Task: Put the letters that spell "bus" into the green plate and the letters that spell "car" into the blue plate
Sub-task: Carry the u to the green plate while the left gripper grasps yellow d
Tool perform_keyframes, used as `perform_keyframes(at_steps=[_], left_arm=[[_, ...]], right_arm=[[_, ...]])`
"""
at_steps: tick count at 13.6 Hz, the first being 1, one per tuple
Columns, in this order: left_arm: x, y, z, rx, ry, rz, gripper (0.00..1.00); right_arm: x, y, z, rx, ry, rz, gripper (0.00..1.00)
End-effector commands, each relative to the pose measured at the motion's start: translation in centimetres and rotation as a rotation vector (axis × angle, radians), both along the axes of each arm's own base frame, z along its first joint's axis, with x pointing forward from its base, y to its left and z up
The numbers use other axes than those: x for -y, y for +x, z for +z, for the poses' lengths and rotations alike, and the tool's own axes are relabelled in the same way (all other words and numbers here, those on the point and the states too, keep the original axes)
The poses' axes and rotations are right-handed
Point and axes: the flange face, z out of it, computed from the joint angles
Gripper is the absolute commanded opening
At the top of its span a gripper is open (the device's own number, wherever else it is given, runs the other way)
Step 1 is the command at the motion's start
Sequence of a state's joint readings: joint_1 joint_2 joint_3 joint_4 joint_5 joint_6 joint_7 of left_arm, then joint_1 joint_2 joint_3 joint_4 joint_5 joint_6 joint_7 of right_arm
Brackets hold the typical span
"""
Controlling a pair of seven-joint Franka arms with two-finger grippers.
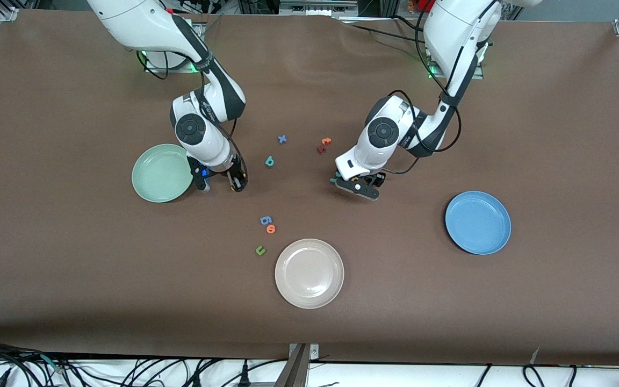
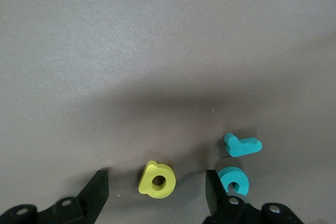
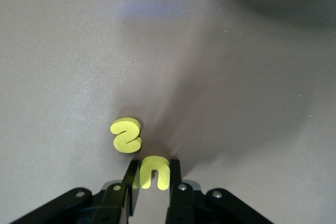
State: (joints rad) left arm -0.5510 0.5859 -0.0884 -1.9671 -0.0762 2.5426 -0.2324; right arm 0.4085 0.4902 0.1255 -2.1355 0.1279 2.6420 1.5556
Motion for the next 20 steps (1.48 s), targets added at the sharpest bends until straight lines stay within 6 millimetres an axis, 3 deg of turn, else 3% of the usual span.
perform_keyframes(at_steps=[1, 3, 5, 7, 10, 12, 14, 17, 20], left_arm=[[0.0, -0.5, -0.1, 0.011, 0.004, 0.003, 0.82], [-0.1, -0.7, -0.2, 0.007, 0.007, 0.002, 0.78], [-0.3, -0.6, -0.2, 0.006, 0.007, -0.005, 0.76], [-0.3, -0.5, -0.2, 0.006, 0.007, -0.007, 0.71], [-0.3, -0.5, -0.2, 0.006, 0.007, -0.007, 0.65], [-0.3, -0.5, -0.2, 0.006, 0.007, -0.007, 0.58], [-0.3, -0.5, -0.3, 0.006, 0.007, -0.007, 0.50], [-0.3, -0.6, -0.3, 0.005, 0.008, -0.008, 0.41], [-0.3, -0.6, -0.4, 0.005, 0.008, -0.008, 0.30]], right_arm=[[-1.0, 1.5, 1.8, -0.075, -0.006, 0.030, 0.13], [-1.3, 3.1, 4.9, -0.169, -0.032, 0.064, 0.13], [0.6, 4.8, 8.2, -0.219, -0.044, 0.104, 0.13], [4.5, 5.9, 10.9, -0.254, -0.037, 0.182, 0.13], [12.3, 7.0, 13.1, -0.310, -0.014, 0.341, 0.13], [19.0, 7.8, 12.8, -0.324, 0.022, 0.475, 0.13], [22.4, 7.2, 10.5, -0.335, 0.044, 0.562, 0.13], [25.9, 6.1, 5.9, -0.278, 0.034, 0.643, 0.13], [26.8, 4.6, 2.3, -0.252, 0.014, 0.669, 0.13]])
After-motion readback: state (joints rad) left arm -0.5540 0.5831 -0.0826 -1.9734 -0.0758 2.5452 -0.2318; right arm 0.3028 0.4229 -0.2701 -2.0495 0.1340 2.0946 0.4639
